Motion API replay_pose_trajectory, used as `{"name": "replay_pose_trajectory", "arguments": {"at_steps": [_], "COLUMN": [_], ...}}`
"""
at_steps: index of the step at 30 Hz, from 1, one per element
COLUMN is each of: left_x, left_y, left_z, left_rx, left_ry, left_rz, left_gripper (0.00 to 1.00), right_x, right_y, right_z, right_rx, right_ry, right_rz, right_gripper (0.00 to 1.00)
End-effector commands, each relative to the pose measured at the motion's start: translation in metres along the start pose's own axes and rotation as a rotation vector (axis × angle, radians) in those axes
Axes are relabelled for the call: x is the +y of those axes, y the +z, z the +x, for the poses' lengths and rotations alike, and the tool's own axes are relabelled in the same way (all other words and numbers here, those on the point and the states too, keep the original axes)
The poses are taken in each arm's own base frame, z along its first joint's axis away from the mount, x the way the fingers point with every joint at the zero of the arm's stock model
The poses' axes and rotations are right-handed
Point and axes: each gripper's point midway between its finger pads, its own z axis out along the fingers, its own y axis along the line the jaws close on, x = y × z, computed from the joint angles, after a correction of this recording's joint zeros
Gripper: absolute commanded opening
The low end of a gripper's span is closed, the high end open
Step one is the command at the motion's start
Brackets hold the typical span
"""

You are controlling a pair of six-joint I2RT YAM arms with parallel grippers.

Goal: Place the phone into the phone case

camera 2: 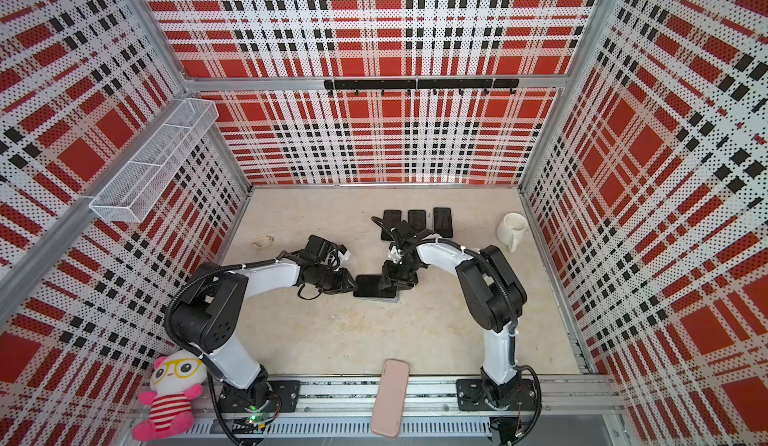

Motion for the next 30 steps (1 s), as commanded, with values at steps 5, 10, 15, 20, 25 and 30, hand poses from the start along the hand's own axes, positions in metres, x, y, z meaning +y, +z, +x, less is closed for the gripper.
{"name": "replay_pose_trajectory", "arguments": {"at_steps": [5, 10, 15, 20, 25, 30], "left_x": [-0.003, -0.003, -0.002, -0.001, -0.001, -0.002], "left_y": [-0.004, -0.005, -0.005, -0.005, -0.005, -0.004], "left_z": [0.000, 0.000, -0.001, -0.002, -0.001, 0.000], "left_rx": [-0.009, -0.009, -0.016, -0.018, -0.014, -0.008], "left_ry": [0.023, 0.025, 0.030, 0.031, 0.032, 0.029], "left_rz": [-0.022, -0.019, -0.035, -0.040, -0.043, -0.031], "left_gripper": [0.25, 0.25, 0.25, 0.24, 0.24, 0.23], "right_x": [-0.008, -0.017, -0.020, -0.004, -0.012, -0.024], "right_y": [-0.009, -0.011, -0.003, 0.002, -0.013, -0.028], "right_z": [0.005, 0.007, 0.010, 0.004, 0.002, 0.015], "right_rx": [0.026, 0.036, 0.053, 0.029, -0.009, -0.066], "right_ry": [-0.042, -0.043, -0.040, -0.054, -0.067, -0.047], "right_rz": [0.143, 0.198, 0.191, 0.100, 0.184, 0.230], "right_gripper": [0.50, 0.50, 0.50, 0.49, 0.49, 0.46]}}
